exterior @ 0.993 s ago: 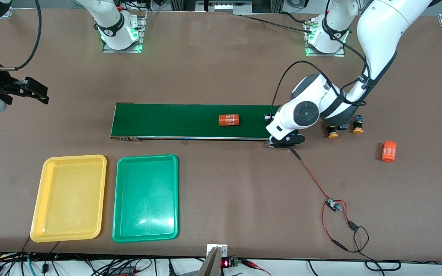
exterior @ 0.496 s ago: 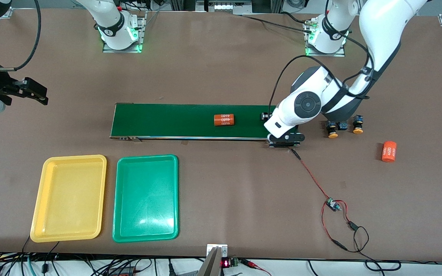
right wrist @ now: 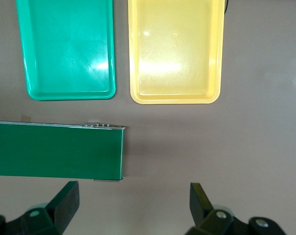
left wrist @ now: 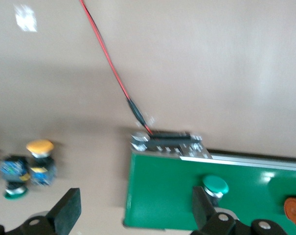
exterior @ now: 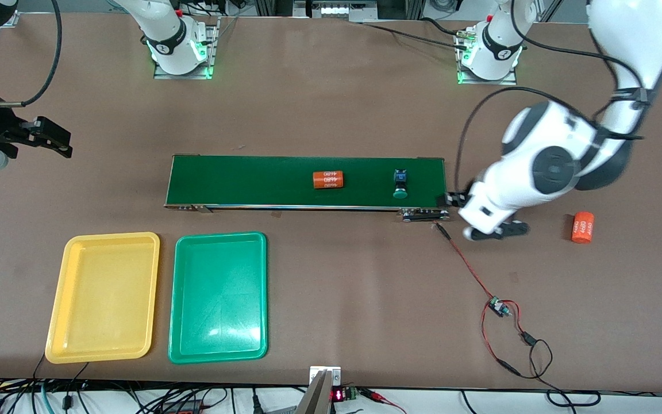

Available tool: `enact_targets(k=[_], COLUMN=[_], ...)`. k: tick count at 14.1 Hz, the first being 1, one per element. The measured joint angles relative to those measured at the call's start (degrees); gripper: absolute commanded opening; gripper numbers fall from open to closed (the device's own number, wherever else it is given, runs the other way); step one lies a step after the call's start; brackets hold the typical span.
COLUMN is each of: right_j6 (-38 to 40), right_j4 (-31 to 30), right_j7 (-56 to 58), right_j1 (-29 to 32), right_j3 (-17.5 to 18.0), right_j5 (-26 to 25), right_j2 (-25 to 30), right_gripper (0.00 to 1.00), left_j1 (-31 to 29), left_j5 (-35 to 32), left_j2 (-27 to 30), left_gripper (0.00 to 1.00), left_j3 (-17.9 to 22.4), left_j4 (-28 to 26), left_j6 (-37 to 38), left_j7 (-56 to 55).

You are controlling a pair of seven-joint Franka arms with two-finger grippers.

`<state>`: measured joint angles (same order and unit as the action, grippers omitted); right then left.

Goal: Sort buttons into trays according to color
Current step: 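Return the left gripper and grasp a yellow-capped push button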

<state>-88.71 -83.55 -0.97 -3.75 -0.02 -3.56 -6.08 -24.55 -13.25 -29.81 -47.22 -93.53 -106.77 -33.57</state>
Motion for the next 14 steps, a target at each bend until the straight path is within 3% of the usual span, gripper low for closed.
enact_targets(k=[6, 11, 14], right_j6=[-0.04, -0.06, -0.07], right_j4=[0.00, 0.00, 0.00], right_j7=[0.00, 0.00, 0.00], right_j1=[0.00, -0.05, -0.07], right_j3=[0.00, 0.01, 0.02], right_j5=[0.00, 0.00, 0.00], right_j2=[0.00, 0.00, 0.00], right_gripper=[1.00, 1.00, 1.00], left_j1=[-0.61, 8.49, 14.56], left_j5=[-6.23, 3.53, 6.66], left_j2=[0.10, 2.90, 4.84], left_gripper=[1.00, 1.00, 1.00], left_j3=[2.38, 22.55, 31.58], left_j4=[5.49, 5.60, 0.28], left_j6=[4.03, 4.59, 4.13], left_j7=[8.67, 25.25, 29.39])
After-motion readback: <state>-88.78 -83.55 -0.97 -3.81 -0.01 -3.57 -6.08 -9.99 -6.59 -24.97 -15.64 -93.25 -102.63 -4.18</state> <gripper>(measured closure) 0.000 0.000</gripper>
